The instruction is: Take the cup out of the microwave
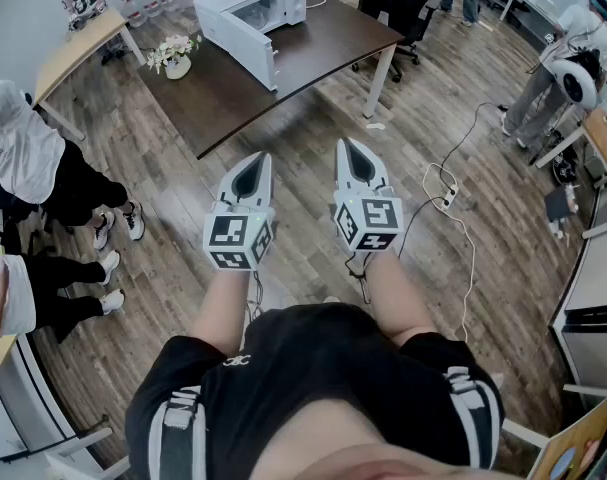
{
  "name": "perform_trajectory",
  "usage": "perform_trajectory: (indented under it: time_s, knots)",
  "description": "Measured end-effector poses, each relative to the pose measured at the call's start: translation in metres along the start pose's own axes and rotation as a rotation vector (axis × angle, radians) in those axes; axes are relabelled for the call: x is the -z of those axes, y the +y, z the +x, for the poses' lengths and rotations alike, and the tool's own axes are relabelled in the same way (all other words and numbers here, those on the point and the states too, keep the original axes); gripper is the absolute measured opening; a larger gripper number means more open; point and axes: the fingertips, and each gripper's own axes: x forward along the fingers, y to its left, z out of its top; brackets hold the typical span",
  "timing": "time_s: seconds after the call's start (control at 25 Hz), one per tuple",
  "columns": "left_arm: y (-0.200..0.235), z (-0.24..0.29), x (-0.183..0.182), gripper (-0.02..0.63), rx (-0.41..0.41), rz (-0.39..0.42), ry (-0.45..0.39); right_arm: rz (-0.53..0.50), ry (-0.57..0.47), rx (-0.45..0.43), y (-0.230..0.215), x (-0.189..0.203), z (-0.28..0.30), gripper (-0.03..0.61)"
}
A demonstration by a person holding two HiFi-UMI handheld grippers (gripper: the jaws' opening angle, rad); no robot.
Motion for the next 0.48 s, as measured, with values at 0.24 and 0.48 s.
perform_trajectory:
  time_s: [0.24,0.48]
  knots:
    - [-0.013,0.003,-0.001,0.002,-0.018,-0.015,0.002,0.01,0.006,0.007,-0.016,-0.003,-0.008,0.0]
    - [-0.034,0.007,-0.002,0.002,-0.034,-0.004,-0.008,0.011,0.006,0.002,-0.036,-0.002,-0.018,0.0]
